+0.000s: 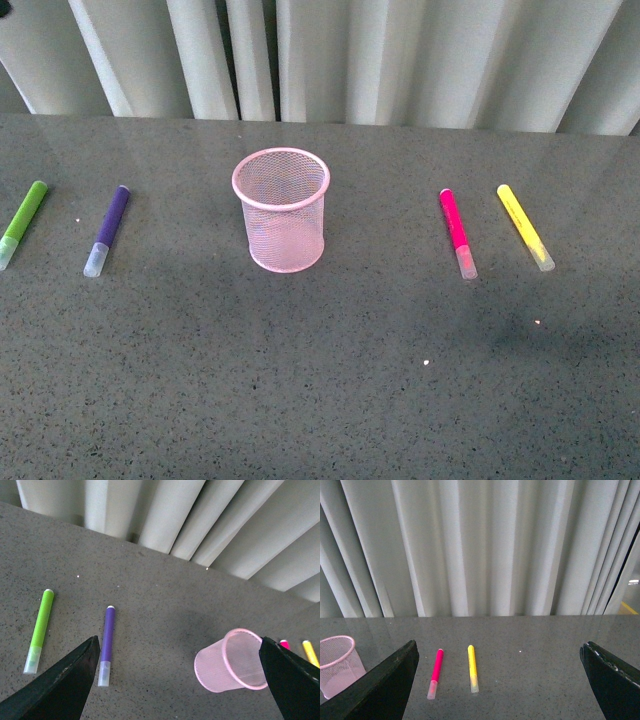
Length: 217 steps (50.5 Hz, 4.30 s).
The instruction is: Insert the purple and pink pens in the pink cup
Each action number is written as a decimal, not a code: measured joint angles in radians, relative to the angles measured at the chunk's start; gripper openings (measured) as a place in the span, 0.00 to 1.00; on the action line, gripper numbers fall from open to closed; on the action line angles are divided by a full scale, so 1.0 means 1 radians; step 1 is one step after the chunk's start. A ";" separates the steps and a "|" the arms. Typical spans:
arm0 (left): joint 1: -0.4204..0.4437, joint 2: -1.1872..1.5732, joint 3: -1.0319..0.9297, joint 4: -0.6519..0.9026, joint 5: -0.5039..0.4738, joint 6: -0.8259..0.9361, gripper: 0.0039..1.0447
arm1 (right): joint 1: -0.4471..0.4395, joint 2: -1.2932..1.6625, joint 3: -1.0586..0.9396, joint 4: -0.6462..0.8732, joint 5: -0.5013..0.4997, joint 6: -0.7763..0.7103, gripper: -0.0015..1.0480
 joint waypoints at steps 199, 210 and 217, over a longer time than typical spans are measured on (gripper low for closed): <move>-0.430 0.851 0.310 0.830 -0.355 -0.157 0.19 | 0.000 0.000 0.000 0.000 0.000 0.000 0.93; -0.430 0.843 0.298 0.819 -0.331 -0.159 0.50 | 0.000 0.000 0.000 0.000 0.000 0.000 0.93; -0.425 0.795 0.259 0.785 -0.319 -0.151 0.70 | 0.000 0.000 0.000 0.000 0.000 0.000 0.93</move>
